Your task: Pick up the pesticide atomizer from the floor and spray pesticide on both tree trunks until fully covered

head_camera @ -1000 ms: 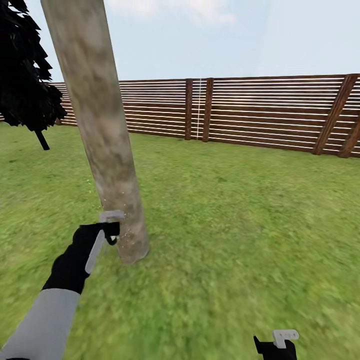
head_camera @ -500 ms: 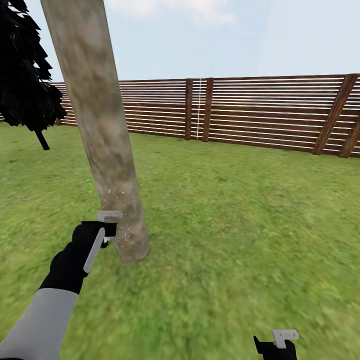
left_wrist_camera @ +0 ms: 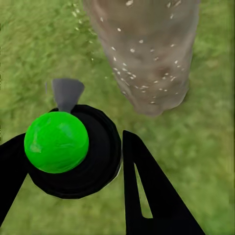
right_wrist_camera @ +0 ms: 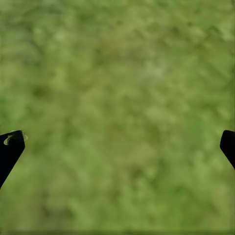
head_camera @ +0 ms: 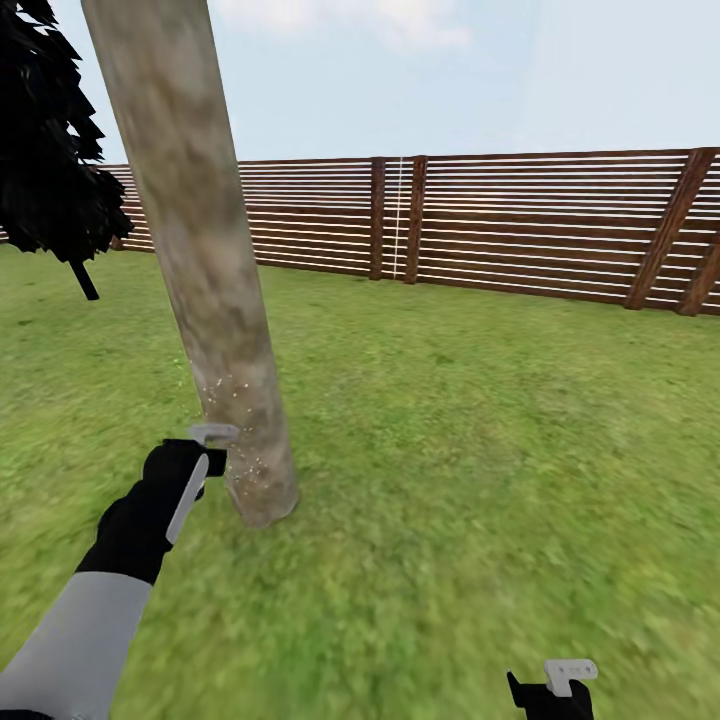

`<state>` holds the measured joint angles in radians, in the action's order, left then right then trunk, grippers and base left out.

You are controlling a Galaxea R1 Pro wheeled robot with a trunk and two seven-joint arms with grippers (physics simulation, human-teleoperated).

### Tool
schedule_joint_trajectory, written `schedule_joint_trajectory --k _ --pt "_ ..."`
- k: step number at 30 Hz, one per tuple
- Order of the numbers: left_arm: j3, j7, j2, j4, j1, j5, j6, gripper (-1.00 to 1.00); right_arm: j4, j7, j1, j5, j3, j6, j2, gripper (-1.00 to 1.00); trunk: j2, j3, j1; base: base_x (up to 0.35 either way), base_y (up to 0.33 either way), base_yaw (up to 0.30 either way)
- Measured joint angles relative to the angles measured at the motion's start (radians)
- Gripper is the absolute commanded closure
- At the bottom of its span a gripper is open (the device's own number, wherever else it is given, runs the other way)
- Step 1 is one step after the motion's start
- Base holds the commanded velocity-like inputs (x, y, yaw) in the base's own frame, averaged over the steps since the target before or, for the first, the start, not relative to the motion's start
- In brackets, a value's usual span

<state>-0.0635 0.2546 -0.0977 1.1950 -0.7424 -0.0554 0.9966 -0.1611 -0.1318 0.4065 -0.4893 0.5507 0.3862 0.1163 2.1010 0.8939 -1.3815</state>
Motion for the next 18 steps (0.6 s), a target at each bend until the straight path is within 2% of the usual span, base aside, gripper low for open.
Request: schedule_joint_trajectory --k 2,3,5,9,10,13,14,15,16,17,18 --pt "0.036 -0.001 -0.018 -0.031 0.007 0.009 0.002 1.00 0.000 0.000 0.000 0.000 0.000 0.000 -0.001 -1.00 0.000 0.000 0.000 0.000 0.000 0.000" --pt "0.041 -0.001 -0.019 -0.054 0.009 -0.001 -0.003 1.00 0.000 0.000 0.000 0.000 0.000 0.000 -0.001 -1.00 0.000 0.000 0.000 0.000 0.000 0.000" --pt "0.042 0.001 -0.012 -0.158 0.013 -0.007 -0.028 1.00 0.000 0.000 0.000 0.000 0.000 0.000 -0.001 -1.00 0.000 0.000 0.000 0.000 0.000 0.000" --pt "0.043 -0.009 0.000 -0.380 0.014 -0.013 -0.203 1.00 0.000 0.000 0.000 0.000 0.000 0.000 -0.001 -1.00 0.000 0.000 0.000 0.000 0.000 0.000" --pt "0.043 -0.011 0.008 -0.408 0.014 -0.016 -0.217 1.00 0.000 0.000 0.000 0.000 0.000 0.000 -0.001 -1.00 0.000 0.000 0.000 0.000 0.000 0.000" --pt "0.044 -0.012 0.014 -0.420 0.030 -0.012 -0.222 1.00 0.000 0.000 0.000 0.000 0.000 0.000 -0.001 -1.00 0.000 0.000 0.000 0.000 0.000 0.000" --pt "0.044 -0.012 0.014 -0.422 0.051 -0.013 -0.264 1.00 0.000 0.000 0.000 0.000 0.000 0.000 -0.001 -1.00 0.000 0.000 0.000 0.000 0.000 0.000" --pt "0.044 -0.012 0.014 -0.423 0.075 -0.011 -0.346 1.00 0.001 0.000 0.000 0.000 0.000 0.000 -0.002 -1.00 0.000 0.000 0.000 0.000 0.000 0.000" --pt "0.044 -0.012 0.014 -0.424 0.097 -0.012 -0.395 1.00 0.001 0.000 0.000 0.000 0.000 0.000 -0.002 -1.00 0.000 0.000 0.000 0.000 0.000 0.000" --pt "0.044 -0.012 0.013 -0.446 0.123 -0.014 -0.431 1.00 0.000 -0.001 0.000 0.000 0.000 0.000 -0.003 -1.00 0.000 0.000 0.000 0.045 -0.064 0.000" --pt "0.047 -0.012 0.014 -0.501 0.139 -0.019 -0.453 1.00 0.001 -0.001 0.000 0.000 0.000 0.000 -0.003 -1.00 0.000 0.000 0.000 0.148 -0.141 0.000"
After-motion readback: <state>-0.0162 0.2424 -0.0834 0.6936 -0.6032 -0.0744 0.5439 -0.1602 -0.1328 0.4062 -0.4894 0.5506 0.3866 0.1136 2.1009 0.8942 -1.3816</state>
